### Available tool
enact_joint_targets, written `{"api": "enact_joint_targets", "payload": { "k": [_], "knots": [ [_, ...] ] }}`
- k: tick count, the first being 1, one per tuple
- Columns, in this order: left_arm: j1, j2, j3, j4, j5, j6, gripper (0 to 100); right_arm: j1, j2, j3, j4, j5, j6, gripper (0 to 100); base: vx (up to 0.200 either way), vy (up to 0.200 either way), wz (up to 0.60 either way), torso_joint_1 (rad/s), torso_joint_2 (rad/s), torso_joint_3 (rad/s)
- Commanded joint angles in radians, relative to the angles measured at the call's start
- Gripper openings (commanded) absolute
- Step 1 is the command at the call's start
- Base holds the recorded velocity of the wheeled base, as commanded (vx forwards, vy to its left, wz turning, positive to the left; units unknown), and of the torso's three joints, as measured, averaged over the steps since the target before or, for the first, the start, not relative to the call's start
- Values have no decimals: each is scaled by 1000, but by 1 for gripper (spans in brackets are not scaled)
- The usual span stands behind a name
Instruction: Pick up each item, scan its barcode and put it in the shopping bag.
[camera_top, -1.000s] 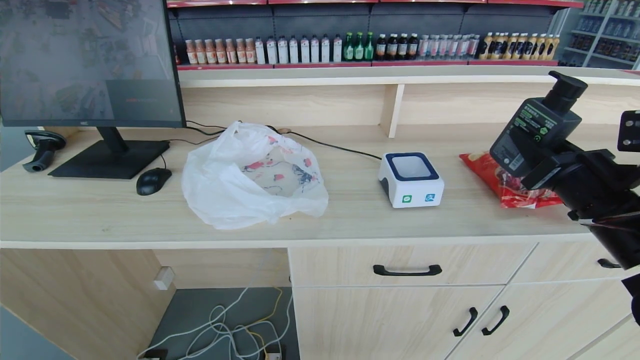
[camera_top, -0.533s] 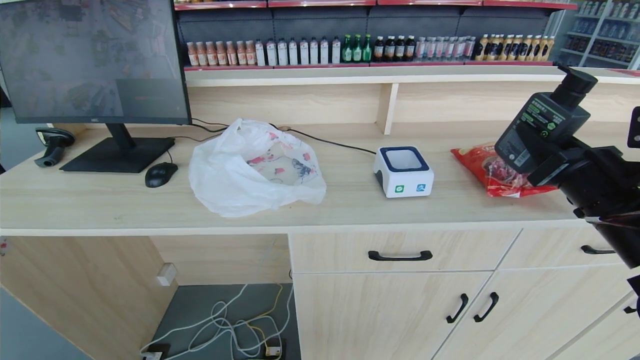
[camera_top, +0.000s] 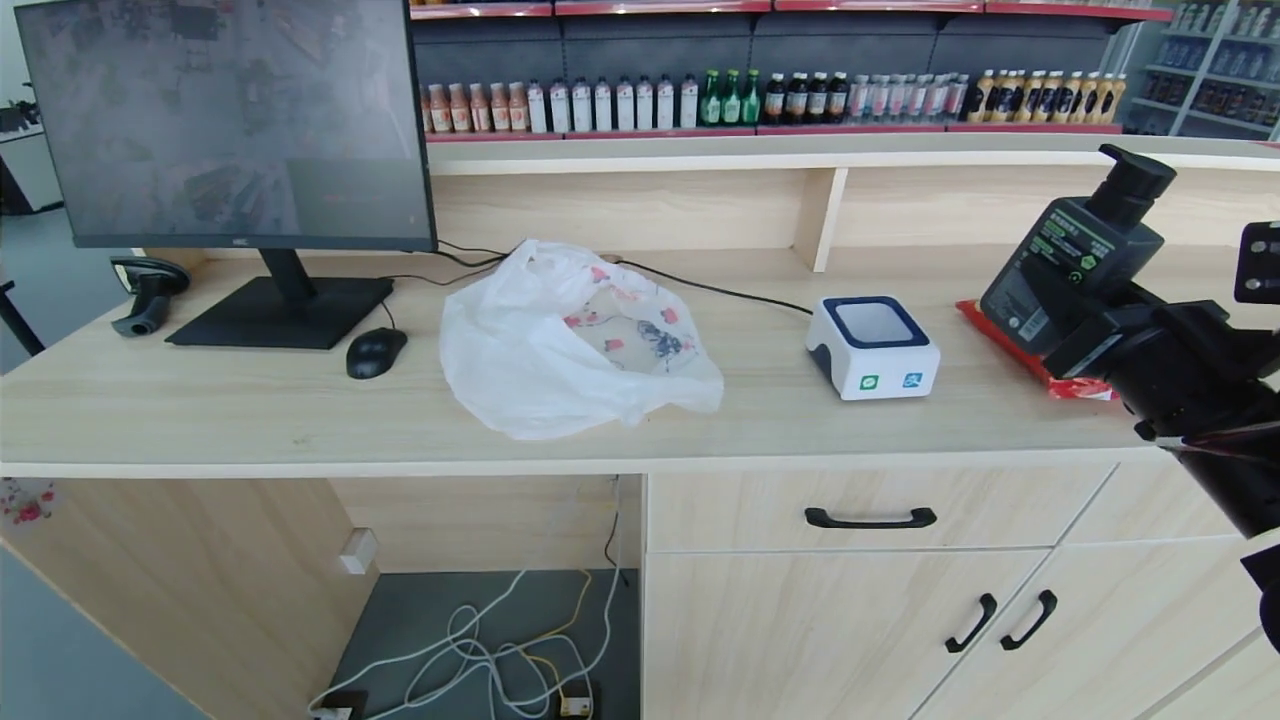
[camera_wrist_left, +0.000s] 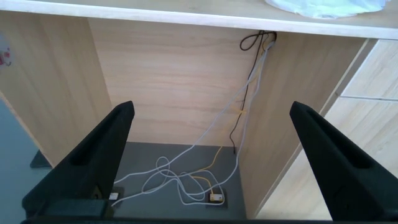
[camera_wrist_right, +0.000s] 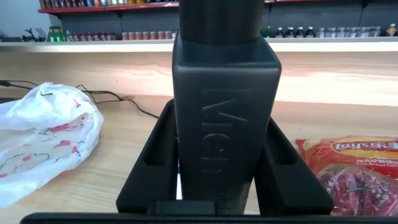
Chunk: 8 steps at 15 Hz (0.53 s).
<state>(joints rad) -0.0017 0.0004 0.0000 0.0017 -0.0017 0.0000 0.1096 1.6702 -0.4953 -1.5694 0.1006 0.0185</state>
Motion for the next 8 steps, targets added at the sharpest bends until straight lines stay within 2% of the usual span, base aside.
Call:
{"api": "enact_joint_targets", "payload": {
  "k": [1, 3, 8],
  "knots": [
    [0, 0, 0, 0, 0, 0, 100, 2, 11, -2, -1, 1, 0, 0, 0, 200, 0, 12, 2, 2],
    [0, 0, 0, 0, 0, 0, 100, 12, 22, -22, -1, 1, 0, 0, 0, 200, 0, 5, 2, 2],
    [0, 0, 0, 0, 0, 2, 100, 27, 26, -31, -1, 1, 0, 0, 0, 0, 0, 0, 0, 0]
  ]
}}
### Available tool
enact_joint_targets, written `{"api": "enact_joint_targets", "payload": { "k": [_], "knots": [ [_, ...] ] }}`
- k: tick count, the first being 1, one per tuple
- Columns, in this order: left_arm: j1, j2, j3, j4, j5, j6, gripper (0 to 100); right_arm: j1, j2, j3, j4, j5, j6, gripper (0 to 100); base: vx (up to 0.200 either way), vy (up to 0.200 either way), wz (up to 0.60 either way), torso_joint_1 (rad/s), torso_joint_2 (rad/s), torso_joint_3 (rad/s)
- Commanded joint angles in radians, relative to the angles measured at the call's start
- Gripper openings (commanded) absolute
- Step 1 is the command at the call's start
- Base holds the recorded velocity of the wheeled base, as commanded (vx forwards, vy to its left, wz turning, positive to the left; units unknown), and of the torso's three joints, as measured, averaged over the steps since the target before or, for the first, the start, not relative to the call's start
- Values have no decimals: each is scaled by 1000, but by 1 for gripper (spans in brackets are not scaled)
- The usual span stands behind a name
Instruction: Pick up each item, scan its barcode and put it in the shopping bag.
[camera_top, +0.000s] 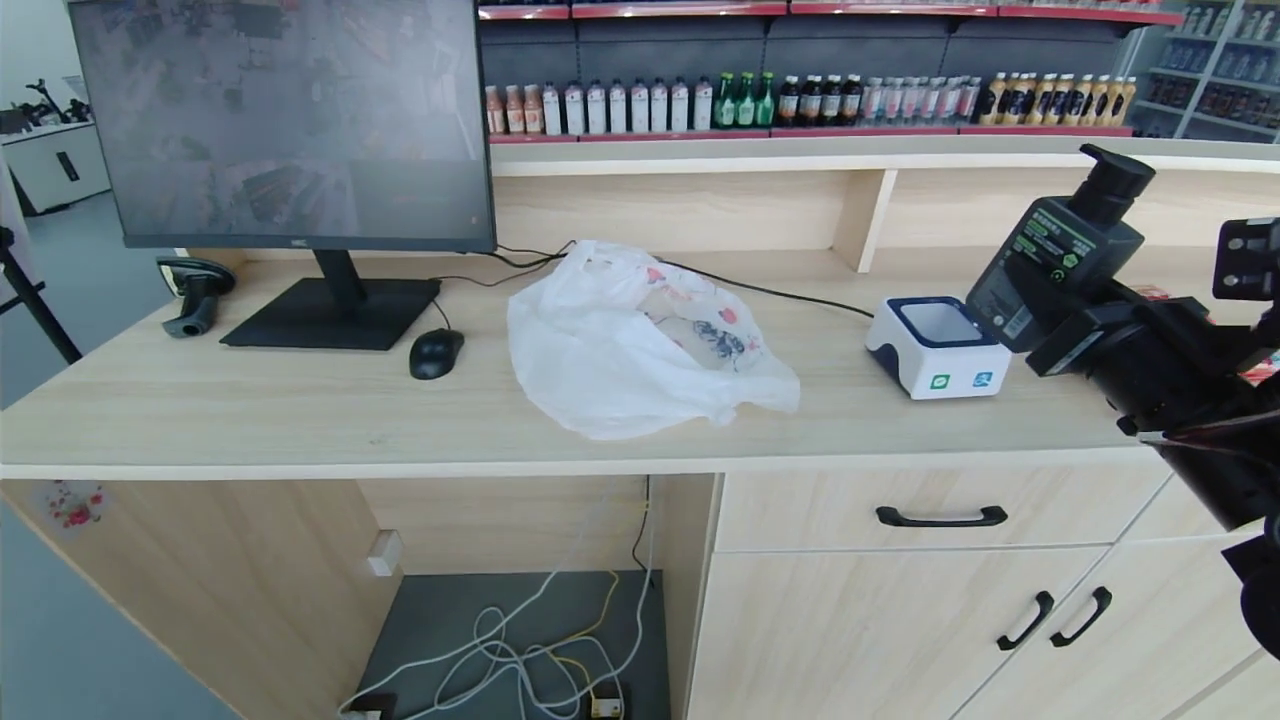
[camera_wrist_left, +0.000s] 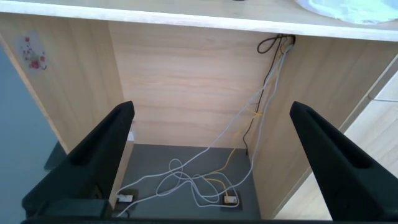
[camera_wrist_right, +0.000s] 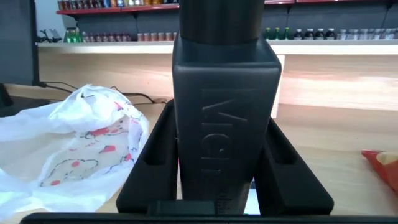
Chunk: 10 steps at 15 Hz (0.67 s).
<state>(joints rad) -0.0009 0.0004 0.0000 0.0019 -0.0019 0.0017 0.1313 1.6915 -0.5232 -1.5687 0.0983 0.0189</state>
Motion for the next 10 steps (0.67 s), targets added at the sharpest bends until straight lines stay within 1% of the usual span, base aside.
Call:
{"api": "enact_joint_targets", "payload": {
  "k": [1, 5, 9, 10],
  "knots": [
    [-1, 0, 0, 0, -1, 0, 100, 5, 8, -3, -2, 3, -1, 0, 0, 0, 600, 7, 2, 2],
    [-1, 0, 0, 0, 0, 0, 100, 19, 11, -6, -2, 3, -1, 0, 0, 0, 600, 2, -1, 4],
    [-1, 0, 0, 0, -1, 1, 100, 21, 14, -37, -2, 3, -1, 0, 0, 0, 600, 4, 0, -1],
    [-1, 0, 0, 0, -1, 1, 100, 21, 14, -41, -2, 3, -1, 0, 0, 0, 0, 0, 0, 0]
  ]
}}
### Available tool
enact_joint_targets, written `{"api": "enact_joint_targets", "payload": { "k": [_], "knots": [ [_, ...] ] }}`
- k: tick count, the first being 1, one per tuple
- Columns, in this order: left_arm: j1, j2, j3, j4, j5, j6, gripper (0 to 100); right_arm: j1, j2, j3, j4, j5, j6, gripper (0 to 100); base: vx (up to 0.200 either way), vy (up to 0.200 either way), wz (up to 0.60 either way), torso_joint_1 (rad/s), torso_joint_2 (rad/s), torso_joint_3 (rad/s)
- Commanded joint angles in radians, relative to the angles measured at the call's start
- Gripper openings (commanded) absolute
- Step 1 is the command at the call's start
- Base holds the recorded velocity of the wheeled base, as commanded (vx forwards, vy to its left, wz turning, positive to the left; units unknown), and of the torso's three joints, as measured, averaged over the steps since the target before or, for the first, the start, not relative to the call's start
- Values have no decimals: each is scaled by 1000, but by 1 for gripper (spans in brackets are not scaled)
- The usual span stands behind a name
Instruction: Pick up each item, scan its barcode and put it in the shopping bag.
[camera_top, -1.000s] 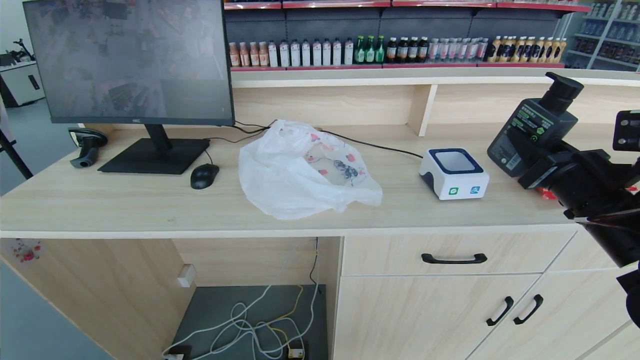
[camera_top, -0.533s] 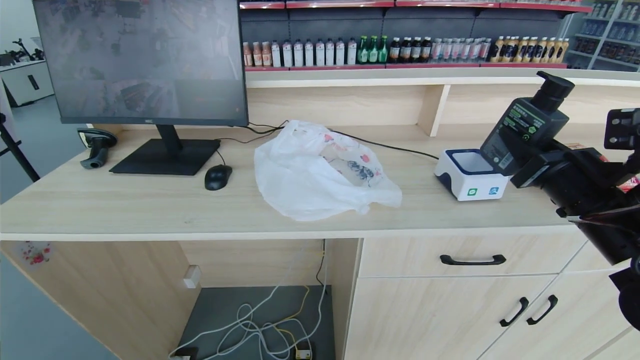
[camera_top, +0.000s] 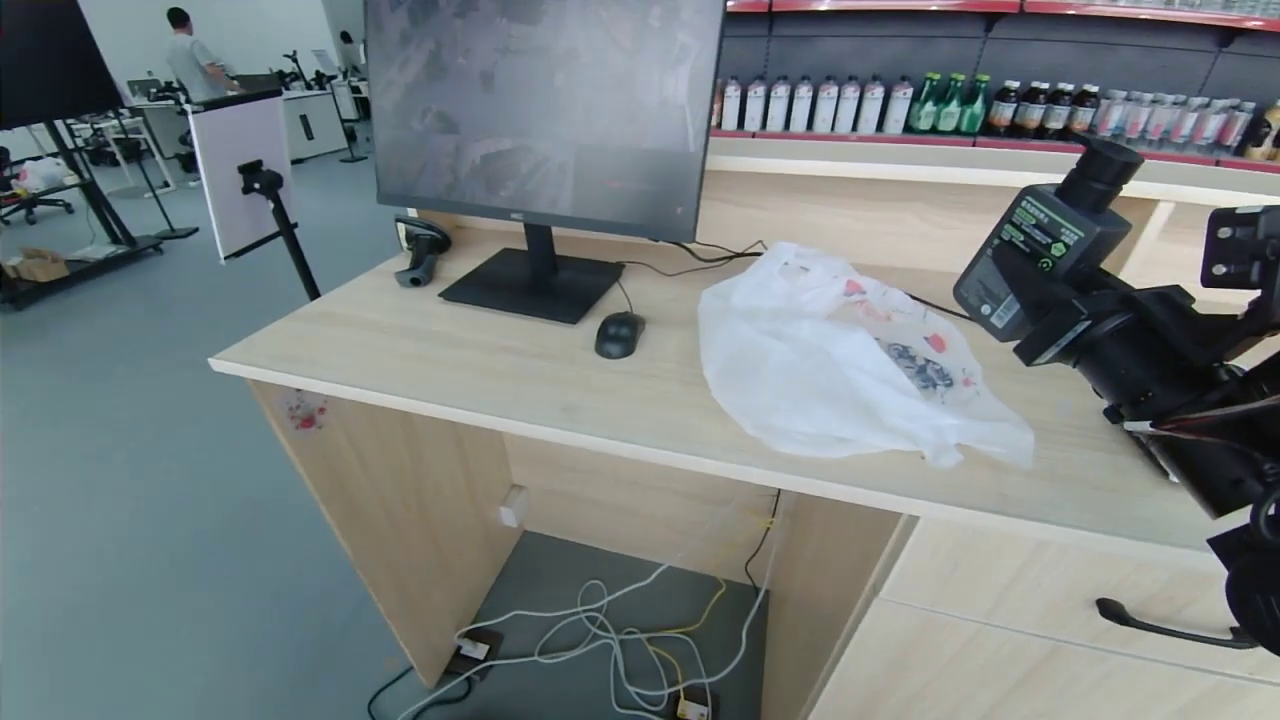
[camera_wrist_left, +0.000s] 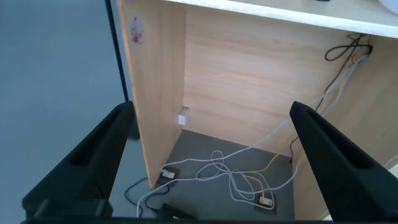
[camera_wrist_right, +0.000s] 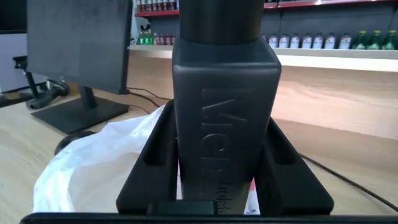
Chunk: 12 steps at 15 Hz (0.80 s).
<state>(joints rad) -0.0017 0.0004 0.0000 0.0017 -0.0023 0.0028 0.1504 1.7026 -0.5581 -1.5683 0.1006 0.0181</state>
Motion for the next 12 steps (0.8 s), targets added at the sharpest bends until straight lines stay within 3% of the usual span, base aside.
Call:
{"api": "enact_joint_targets", "payload": {
  "k": [1, 6, 12],
  "knots": [
    [0, 0, 0, 0, 1, 0, 100, 1, 5, -14, -3, 1, 0, 0, 0, 0, 0, 0, 0, 0],
    [0, 0, 0, 0, -1, 2, 100, 3, 19, -20, -3, 2, 0, 0, 0, 0, 0, 0, 0, 0],
    [0, 0, 0, 0, -1, 2, 100, 43, 42, -19, -3, 2, -3, 0, 200, 0, 0, -1, 3, 2]
  ]
}}
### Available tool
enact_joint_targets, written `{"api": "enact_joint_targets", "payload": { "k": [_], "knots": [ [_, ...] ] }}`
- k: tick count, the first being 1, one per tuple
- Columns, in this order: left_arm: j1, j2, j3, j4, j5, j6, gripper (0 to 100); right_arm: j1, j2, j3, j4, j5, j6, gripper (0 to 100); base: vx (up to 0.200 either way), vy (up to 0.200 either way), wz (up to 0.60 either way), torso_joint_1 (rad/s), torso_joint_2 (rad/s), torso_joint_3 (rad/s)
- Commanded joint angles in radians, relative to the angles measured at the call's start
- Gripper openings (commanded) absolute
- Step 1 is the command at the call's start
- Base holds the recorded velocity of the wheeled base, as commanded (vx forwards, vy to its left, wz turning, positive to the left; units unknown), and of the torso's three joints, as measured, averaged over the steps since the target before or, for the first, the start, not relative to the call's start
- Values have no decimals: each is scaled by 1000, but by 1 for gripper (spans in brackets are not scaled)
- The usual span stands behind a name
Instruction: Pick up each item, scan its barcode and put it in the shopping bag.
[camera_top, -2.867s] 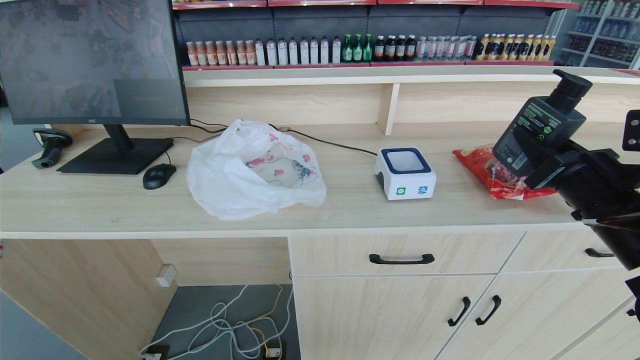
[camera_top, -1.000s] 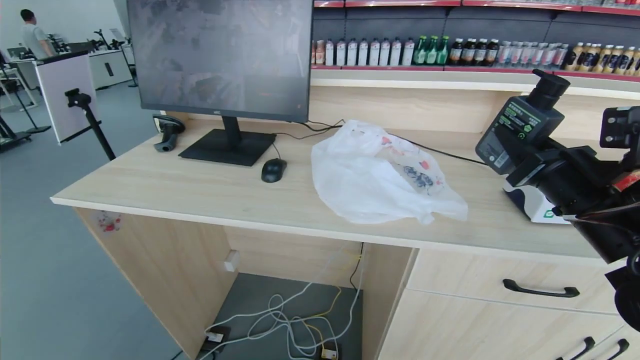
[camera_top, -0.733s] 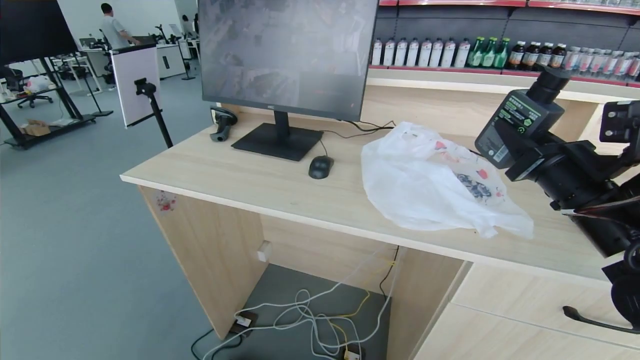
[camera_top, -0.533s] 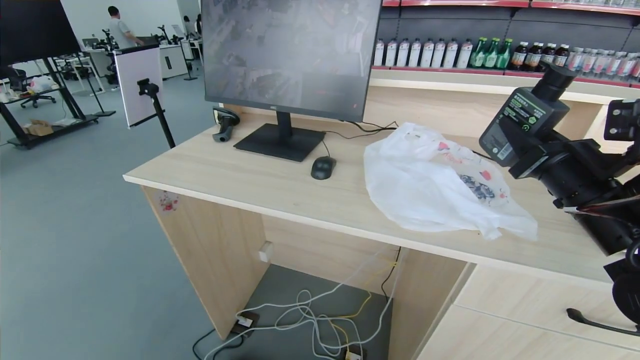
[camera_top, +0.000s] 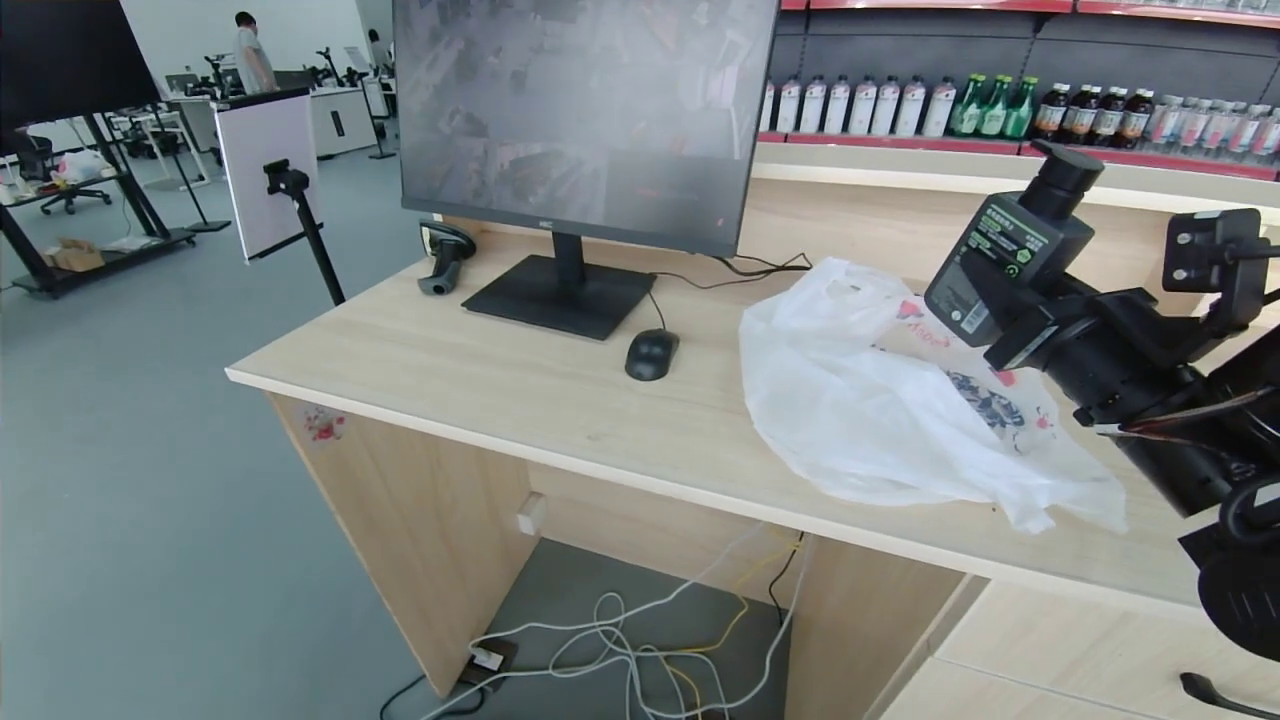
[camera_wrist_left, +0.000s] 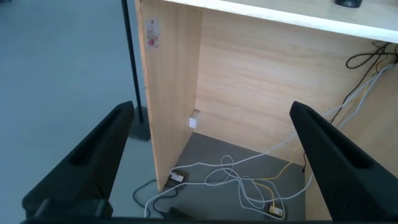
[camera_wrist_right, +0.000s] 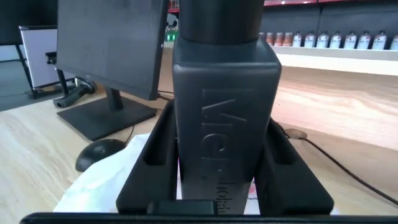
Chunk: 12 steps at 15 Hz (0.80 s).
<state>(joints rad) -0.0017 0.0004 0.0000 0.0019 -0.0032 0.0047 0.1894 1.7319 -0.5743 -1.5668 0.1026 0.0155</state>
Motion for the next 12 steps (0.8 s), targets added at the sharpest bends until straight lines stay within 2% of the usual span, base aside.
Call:
{"api": "enact_joint_targets", "payload": {
  "k": [1, 12],
  "knots": [
    [0, 0, 0, 0, 0, 0, 100, 4, 17, 7, -4, 0, 0, 0, 0, 0, 0, 0, 0, 0],
    [0, 0, 0, 0, 0, 0, 100, 131, 150, 10, -4, 0, -16, 0, 0, 0, 0, 0, 0, 0]
  ]
}}
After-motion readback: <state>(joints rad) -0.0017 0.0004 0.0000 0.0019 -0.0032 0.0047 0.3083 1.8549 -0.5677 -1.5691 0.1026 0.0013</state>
